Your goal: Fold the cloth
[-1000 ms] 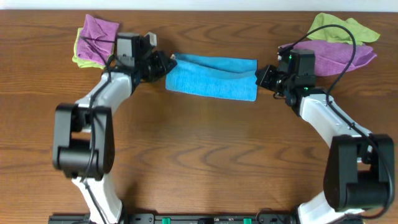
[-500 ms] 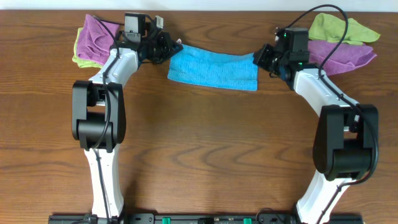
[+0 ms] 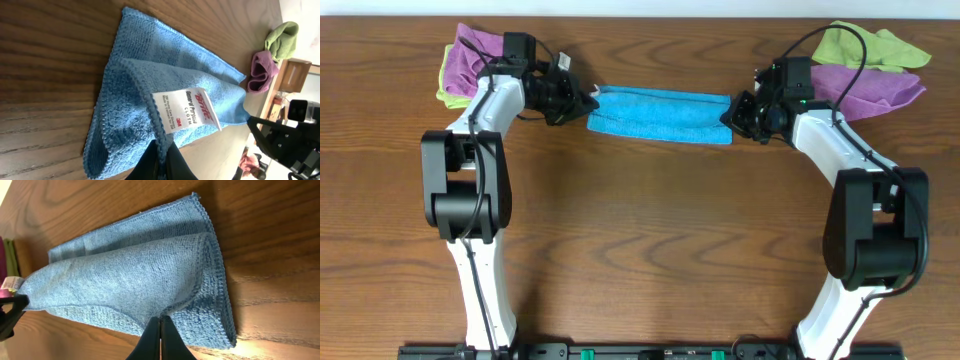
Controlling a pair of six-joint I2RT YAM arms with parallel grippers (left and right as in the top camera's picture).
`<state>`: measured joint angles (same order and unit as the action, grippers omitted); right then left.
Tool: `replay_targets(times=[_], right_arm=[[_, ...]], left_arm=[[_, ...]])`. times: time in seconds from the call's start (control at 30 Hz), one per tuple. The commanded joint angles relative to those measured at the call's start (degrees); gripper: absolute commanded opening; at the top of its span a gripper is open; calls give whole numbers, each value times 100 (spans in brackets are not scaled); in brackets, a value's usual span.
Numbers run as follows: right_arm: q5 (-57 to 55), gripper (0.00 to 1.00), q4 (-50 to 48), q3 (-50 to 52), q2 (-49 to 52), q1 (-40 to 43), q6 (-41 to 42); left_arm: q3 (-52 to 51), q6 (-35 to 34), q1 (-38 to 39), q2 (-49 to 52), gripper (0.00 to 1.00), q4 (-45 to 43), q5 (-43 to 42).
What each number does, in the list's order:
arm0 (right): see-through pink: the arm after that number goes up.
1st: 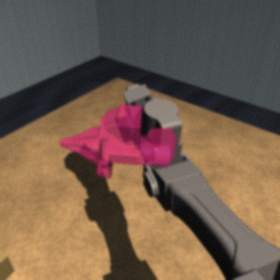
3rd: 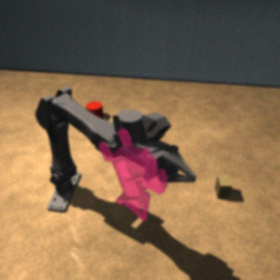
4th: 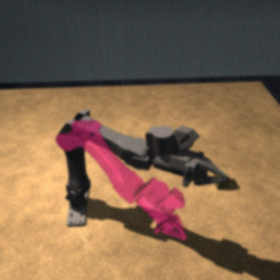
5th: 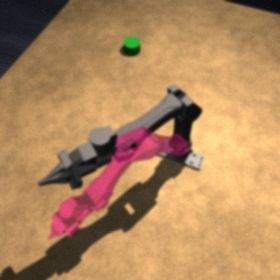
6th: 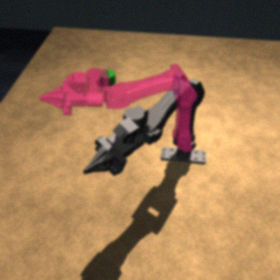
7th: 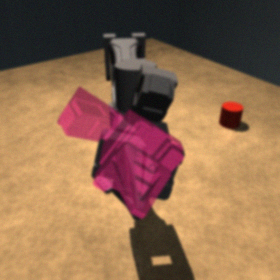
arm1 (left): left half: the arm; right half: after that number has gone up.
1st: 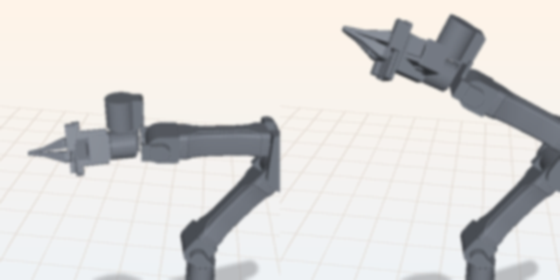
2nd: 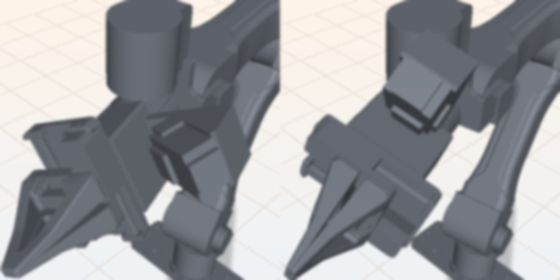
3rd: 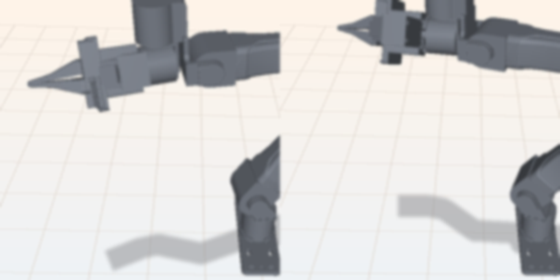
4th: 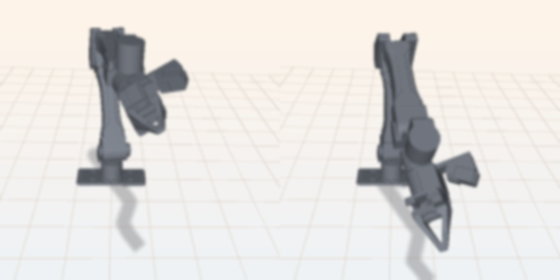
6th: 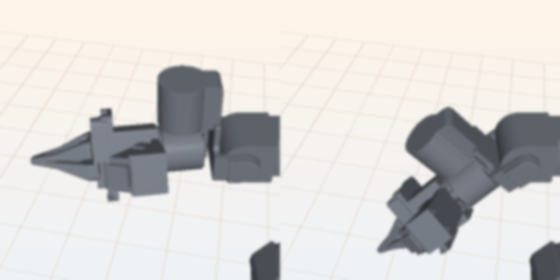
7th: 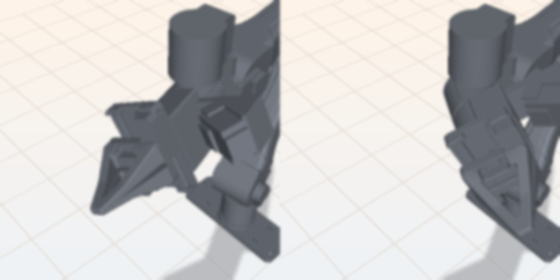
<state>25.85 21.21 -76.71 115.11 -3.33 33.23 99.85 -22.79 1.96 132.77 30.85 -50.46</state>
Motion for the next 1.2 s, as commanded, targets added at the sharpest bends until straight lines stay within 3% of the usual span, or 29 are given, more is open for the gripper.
replay_targets(times=[0.0, 0.13, 0.17, 0.2, 0.23, 0.27, 0.43, 0.5, 0.6, 0.63, 0.67, 0.7, 0.73, 0.77, 1.0, 1.17], right_arm=[[125, 2, 2, -48, -59, 48, -70], [120, 2, 39, -48, -59, 57, -72], [122, 2, 42, -48, -59, 57, -72], [122, 2, 44, -48, -59, 57, -72], [142, 17, 42, -48, -59, 59, -72], [157, 36, 42, -48, -59, 70, -72], [525, 53, 33, -85, -219, 275, -387], [614, 65, 28, -160, -404, 393, -610], [584, 57, 26, -271, -804, 455, -975], [538, 43, 24, -299, -931, 450, -1093], [404, 12, 26, -334, -1123, 413, -1198], [212, 1, 28, -334, -1261, 363, -1209], [11, 1, 35, -334, -1349, 304, -1211], [-195, 2, 50, -334, -1401, 221, -1211], [-1506, 1, 221, -332, -896, -562, -1224], [-1812, 1, 162, -332, -417, -704, -942]], left_arm=[[81, 166, -59, -26, 6, 20, -42], [81, 212, -42, -24, 8, 20, -37], [81, 223, -37, -24, 23, 20, -39], [81, 227, -31, -26, 52, 26, -39], [81, 227, -28, -24, 62, 50, -42], [81, 251, -33, -31, 65, 76, -66], [94, 621, -232, -293, 66, 358, -256], [94, 852, -302, -584, 67, 452, -232], [94, 1130, -310, -1062, 73, 527, 146], [94, 1215, -304, -1239, 74, 540, 374], [94, 1309, -262, -1453, 69, 555, 682], [94, 1392, -221, -1582, 44, 560, 892], [94, 1434, -164, -1690, 19, 568, 1134], [92, 1434, -72, -1766, 6, 579, 1484], [63, 1397, 785, -1292, 5, 573, 3418], [63, 1360, 1073, -817, 6, 457, 3519]])
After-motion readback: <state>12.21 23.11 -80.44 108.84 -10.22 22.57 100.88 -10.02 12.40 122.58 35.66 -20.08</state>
